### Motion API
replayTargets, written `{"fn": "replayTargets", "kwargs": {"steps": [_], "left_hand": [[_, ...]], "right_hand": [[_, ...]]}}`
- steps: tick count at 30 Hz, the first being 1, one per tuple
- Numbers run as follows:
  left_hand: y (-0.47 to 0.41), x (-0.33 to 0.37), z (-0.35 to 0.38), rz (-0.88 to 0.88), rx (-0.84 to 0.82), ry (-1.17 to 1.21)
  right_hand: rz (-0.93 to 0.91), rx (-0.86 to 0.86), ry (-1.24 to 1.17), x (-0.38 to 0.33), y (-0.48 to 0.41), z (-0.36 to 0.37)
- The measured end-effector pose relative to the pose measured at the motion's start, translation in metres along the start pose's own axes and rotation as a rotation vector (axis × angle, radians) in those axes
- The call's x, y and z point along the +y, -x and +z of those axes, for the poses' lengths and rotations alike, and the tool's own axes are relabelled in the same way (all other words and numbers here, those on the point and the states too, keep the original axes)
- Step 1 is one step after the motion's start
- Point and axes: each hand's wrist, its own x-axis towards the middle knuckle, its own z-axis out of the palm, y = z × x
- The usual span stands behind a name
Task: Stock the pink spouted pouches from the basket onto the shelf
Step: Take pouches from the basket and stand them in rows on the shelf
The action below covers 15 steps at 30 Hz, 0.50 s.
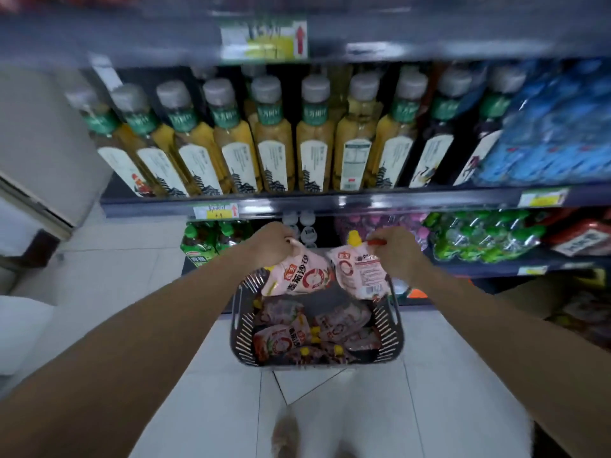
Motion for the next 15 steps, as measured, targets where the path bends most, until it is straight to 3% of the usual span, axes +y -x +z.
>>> {"fn": "replayTargets", "kwargs": {"steps": [7,10,15], "left_hand": [[0.088,0.067,-0.067,0.136,0.123,-0.265],[0.125,0.090,-0.095,0.158,0.214,-0.360],[0.174,0.118,-0.130,0.170,0.383,-0.397]], "right_hand": [[-0.294,0.190,0.389,-0.063,0.053,-0.095],[-0.358,0.266,0.418,-0.092,0.075,-0.134],[-0.400,0.251,0.312,-0.139,0.114,-0.186]]}}
